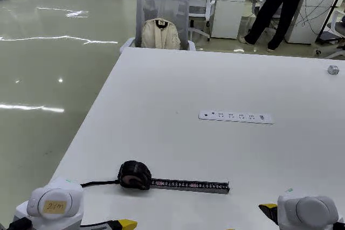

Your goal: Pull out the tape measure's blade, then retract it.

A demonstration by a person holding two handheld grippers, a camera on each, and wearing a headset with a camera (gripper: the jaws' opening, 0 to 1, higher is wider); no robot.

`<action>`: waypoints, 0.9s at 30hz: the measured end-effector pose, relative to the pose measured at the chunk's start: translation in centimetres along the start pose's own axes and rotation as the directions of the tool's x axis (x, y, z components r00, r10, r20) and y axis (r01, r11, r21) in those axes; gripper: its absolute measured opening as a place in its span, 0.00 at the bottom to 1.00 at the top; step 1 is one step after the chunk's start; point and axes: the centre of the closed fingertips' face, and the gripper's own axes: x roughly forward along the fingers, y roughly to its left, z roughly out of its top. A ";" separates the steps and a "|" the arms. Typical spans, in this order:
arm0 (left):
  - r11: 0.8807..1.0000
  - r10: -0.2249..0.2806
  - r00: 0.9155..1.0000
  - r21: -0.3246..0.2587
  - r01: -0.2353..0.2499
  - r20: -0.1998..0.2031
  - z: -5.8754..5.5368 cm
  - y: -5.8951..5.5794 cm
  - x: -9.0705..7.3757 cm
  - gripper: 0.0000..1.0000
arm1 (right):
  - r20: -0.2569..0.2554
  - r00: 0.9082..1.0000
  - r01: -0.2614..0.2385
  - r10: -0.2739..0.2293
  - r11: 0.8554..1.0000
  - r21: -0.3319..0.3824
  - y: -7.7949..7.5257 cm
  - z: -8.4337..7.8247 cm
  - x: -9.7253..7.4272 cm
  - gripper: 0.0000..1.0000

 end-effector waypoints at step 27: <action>1.000 0.022 1.000 -0.010 -0.022 0.012 -0.1 -0.9 -3.0 1.00 | -0.005 1.000 0.011 -0.011 1.000 0.012 1.8 -0.8 -3.6 0.84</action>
